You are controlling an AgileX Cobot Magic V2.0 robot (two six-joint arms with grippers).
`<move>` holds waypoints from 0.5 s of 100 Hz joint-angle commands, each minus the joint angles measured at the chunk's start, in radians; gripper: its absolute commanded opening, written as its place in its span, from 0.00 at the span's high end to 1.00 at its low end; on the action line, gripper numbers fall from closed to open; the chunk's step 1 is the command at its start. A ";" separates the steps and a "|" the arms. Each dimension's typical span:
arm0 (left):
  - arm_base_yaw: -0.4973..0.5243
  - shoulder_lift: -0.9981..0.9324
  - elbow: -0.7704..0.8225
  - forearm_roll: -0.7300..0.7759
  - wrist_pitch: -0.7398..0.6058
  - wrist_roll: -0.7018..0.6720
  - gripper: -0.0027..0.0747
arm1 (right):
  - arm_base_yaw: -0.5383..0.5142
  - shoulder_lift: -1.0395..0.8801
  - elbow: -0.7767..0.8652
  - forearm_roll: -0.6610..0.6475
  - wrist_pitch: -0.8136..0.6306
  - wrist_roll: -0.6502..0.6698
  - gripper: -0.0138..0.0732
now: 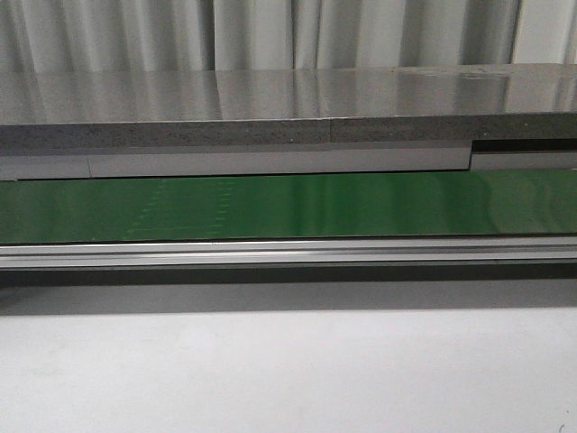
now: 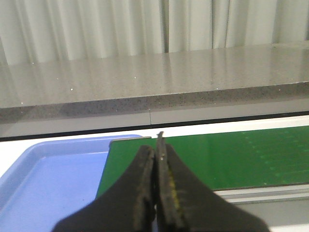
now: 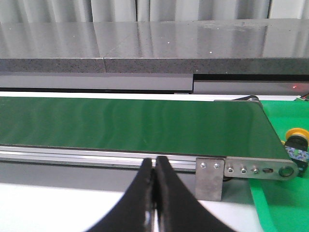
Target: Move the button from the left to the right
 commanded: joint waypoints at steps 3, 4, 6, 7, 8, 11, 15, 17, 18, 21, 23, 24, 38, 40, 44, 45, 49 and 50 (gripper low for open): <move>0.002 -0.048 0.026 0.029 -0.080 -0.060 0.99 | -0.002 -0.015 -0.018 -0.010 -0.088 0.001 0.92; 0.002 -0.048 0.032 0.029 -0.083 -0.060 0.99 | -0.002 -0.015 -0.018 -0.010 -0.088 0.001 0.92; 0.002 -0.046 0.041 0.029 -0.093 -0.060 0.99 | -0.002 -0.015 -0.018 -0.010 -0.088 0.001 0.92; 0.002 -0.046 0.044 0.029 -0.101 -0.060 0.99 | -0.002 -0.015 -0.018 -0.010 -0.088 0.001 0.92; 0.002 -0.043 0.049 0.029 -0.103 -0.060 0.99 | -0.002 -0.015 -0.018 -0.010 -0.088 0.001 0.92; 0.002 -0.046 0.057 0.029 -0.109 -0.060 0.99 | -0.002 -0.015 -0.018 -0.010 -0.088 0.001 0.92; 0.002 -0.046 0.071 0.027 -0.122 -0.060 0.99 | -0.002 -0.015 -0.018 -0.010 -0.088 0.001 0.92; 0.002 -0.046 0.077 0.027 -0.129 -0.060 0.99 | -0.002 -0.015 -0.018 -0.010 -0.088 0.001 0.92; 0.002 -0.046 0.079 0.027 -0.135 -0.060 0.99 | -0.002 -0.015 -0.018 -0.010 -0.088 0.001 0.92; 0.002 -0.046 0.089 0.027 -0.147 -0.060 0.99 | -0.002 -0.015 -0.018 -0.010 -0.088 0.001 0.92; 0.002 -0.046 0.096 0.024 -0.158 -0.060 0.99 | -0.002 -0.015 -0.018 -0.010 -0.088 0.001 0.92; 0.002 -0.046 0.098 0.024 -0.162 -0.060 0.99 | -0.002 -0.015 -0.018 -0.010 -0.088 0.001 0.92; 0.002 -0.046 0.109 0.024 -0.190 -0.060 0.99 | -0.002 -0.015 -0.018 -0.010 -0.088 0.001 0.92; 0.002 -0.046 0.109 0.024 -0.190 -0.060 0.99 | -0.002 -0.015 -0.018 -0.010 -0.088 0.001 0.92; 0.002 -0.046 0.109 0.024 -0.190 -0.060 0.99 | -0.002 -0.015 -0.018 -0.010 -0.088 0.001 0.92; 0.002 -0.046 0.109 0.024 -0.190 -0.060 0.99 | -0.002 -0.015 -0.018 -0.010 -0.088 0.001 0.92; 0.002 -0.046 0.109 0.024 -0.190 -0.060 0.99 | -0.002 -0.015 -0.018 -0.010 -0.088 0.001 0.92; 0.002 -0.046 0.109 0.024 -0.190 -0.060 0.99 | -0.002 -0.015 -0.018 -0.010 -0.088 0.001 0.92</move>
